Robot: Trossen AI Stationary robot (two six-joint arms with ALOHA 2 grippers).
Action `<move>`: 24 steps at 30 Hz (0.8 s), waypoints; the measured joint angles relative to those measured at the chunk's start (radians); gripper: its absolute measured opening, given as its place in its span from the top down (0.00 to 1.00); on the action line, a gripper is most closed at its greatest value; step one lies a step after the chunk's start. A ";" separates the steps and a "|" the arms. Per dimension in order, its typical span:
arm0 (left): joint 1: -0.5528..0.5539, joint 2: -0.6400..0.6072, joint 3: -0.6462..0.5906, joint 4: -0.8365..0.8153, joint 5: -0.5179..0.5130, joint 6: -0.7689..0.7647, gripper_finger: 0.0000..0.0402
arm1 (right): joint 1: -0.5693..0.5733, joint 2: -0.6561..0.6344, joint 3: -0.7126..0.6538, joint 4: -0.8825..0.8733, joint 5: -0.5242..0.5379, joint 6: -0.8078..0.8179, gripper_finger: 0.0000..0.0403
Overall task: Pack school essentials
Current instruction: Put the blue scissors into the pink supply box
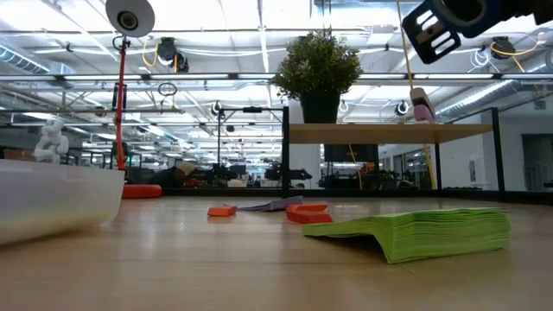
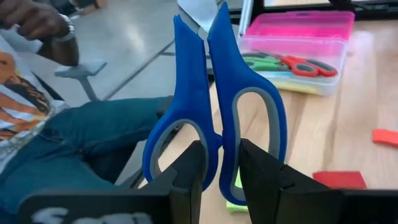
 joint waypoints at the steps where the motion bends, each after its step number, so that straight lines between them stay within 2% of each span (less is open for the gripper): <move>1: 0.003 -0.001 0.000 -0.001 0.017 0.001 0.48 | -0.004 0.000 0.000 0.005 -0.009 -0.001 0.81; 7: 0.010 -0.021 0.000 -0.071 0.081 0.002 0.58 | -0.014 0.000 0.000 0.006 -0.033 -0.001 0.81; 14: 0.019 -0.043 -0.001 -0.181 0.139 -0.003 0.57 | -0.014 0.000 0.000 0.006 -0.034 0.003 0.81; 24: 0.017 -0.047 0.000 -0.020 0.271 0.095 0.54 | -0.014 0.000 0.000 0.028 -0.033 0.012 0.81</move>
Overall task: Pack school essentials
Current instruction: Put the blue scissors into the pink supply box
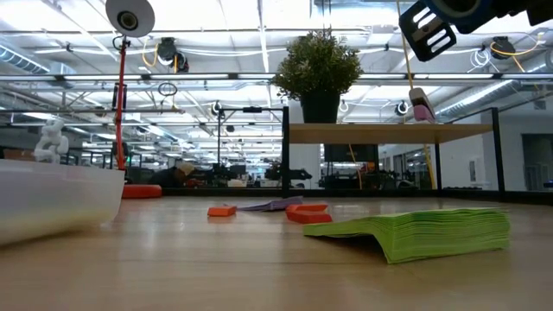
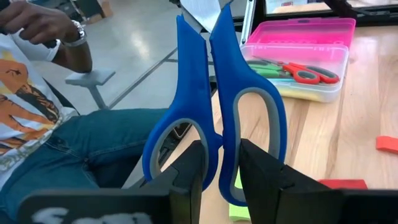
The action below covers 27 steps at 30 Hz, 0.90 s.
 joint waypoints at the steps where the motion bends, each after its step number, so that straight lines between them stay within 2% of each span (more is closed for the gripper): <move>1: -0.002 0.000 0.000 0.010 0.002 0.015 0.56 | 0.000 0.000 0.000 0.002 0.000 0.000 0.81; 16: -0.007 0.001 0.000 0.103 0.023 0.034 0.95 | 0.001 0.000 0.000 0.001 0.000 -0.001 0.81; 19: -0.006 0.001 0.000 0.103 0.017 0.022 0.98 | 0.002 0.000 0.000 0.000 0.012 0.018 0.80; 22: -0.007 0.000 0.000 0.099 0.016 -0.005 0.96 | 0.004 0.000 0.000 -0.002 0.058 0.039 0.75; 27: -0.012 0.002 0.000 0.062 0.039 -0.041 0.99 | 0.002 -0.004 0.000 -0.004 0.134 0.048 0.55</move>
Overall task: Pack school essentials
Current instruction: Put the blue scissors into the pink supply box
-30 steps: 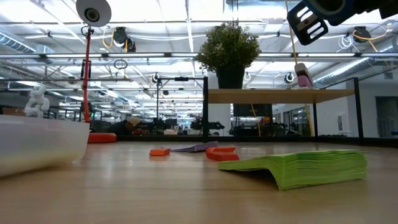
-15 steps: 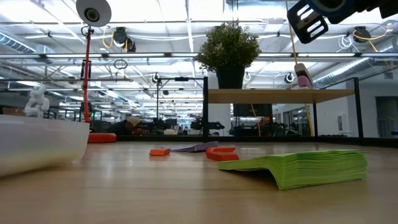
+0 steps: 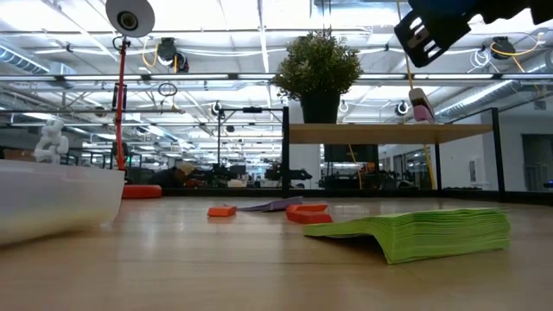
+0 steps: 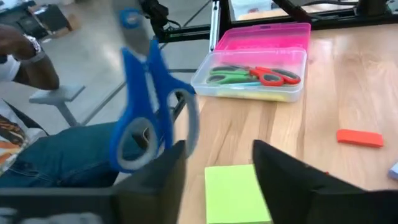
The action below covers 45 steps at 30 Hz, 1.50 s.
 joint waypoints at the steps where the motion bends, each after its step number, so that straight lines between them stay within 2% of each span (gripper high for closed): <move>1: 0.001 0.000 0.000 -0.009 -0.003 -0.008 0.98 | 0.000 -0.006 0.000 -0.007 0.009 0.000 0.50; 6: -0.013 -0.016 0.000 -0.073 -0.045 -0.042 0.99 | -0.001 -0.059 0.000 -0.065 0.071 0.000 0.31; 10: -0.035 -0.046 0.001 -0.160 -0.103 -0.094 0.99 | 0.000 -0.124 0.000 -0.141 0.086 0.004 0.23; 14: -0.055 -0.070 0.001 -0.295 -0.150 -0.192 0.99 | 0.002 -0.177 0.000 -0.240 0.151 0.016 0.21; 19: -0.082 -0.106 0.000 -0.506 -0.187 -0.417 0.99 | 0.003 -0.194 0.000 -0.338 0.203 0.016 0.22; 22: -0.095 -0.149 -0.001 -0.645 -0.189 -0.590 0.99 | 0.003 -0.191 0.000 -0.358 0.207 0.010 0.22; 24: -0.101 -0.176 0.000 -0.676 -0.188 -0.682 0.99 | 0.003 -0.187 0.000 -0.363 0.207 -0.003 0.22; 31: -0.160 -0.225 0.001 -0.866 -0.205 -0.909 0.99 | 0.004 -0.190 0.000 -0.355 0.207 -0.032 0.22; 36: -0.205 -0.218 -0.014 -0.873 -0.206 -1.017 0.97 | 0.004 -0.190 -0.001 -0.358 0.207 -0.034 0.22; 45: -0.239 -0.226 -0.205 -0.704 -0.161 -1.125 0.97 | 0.008 -0.190 -0.001 -0.363 0.207 -0.031 0.22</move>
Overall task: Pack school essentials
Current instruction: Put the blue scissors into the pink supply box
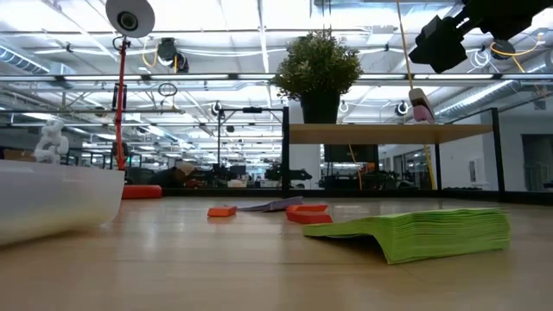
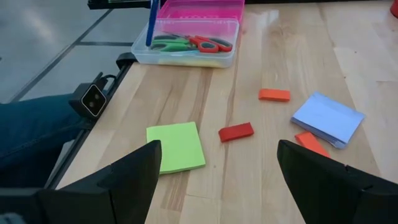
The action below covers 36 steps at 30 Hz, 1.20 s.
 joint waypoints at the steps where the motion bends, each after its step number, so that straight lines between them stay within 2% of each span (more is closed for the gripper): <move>1: 0.004 0.000 -0.021 0.022 0.017 0.000 0.97 | 0.000 0.000 0.000 0.000 0.000 0.000 0.22; 5: 0.025 0.000 -0.093 0.129 0.080 -0.012 0.99 | 0.000 0.000 0.000 0.000 0.000 0.004 0.22; 8: 0.036 0.001 -0.135 0.148 0.123 -0.035 0.97 | 0.000 0.000 0.000 0.001 0.000 0.004 0.22; 18: 0.053 -0.001 -0.232 0.216 0.141 -0.051 0.97 | 0.000 0.000 0.000 0.012 0.000 0.001 0.22; 21: 0.053 0.000 -0.251 0.201 0.148 -0.058 0.91 | 0.000 0.000 0.000 0.012 0.000 0.001 0.22; 25: 0.053 0.000 -0.252 0.152 0.164 -0.070 0.77 | 0.000 0.000 0.000 0.012 0.000 0.001 0.22; 30: 0.053 0.000 -0.252 0.104 0.134 -0.078 0.63 | 0.000 0.000 0.000 0.012 0.000 0.001 0.22; 36: 0.057 0.000 -0.252 0.082 0.080 -0.057 0.55 | 0.000 0.002 0.000 0.012 0.004 0.017 0.22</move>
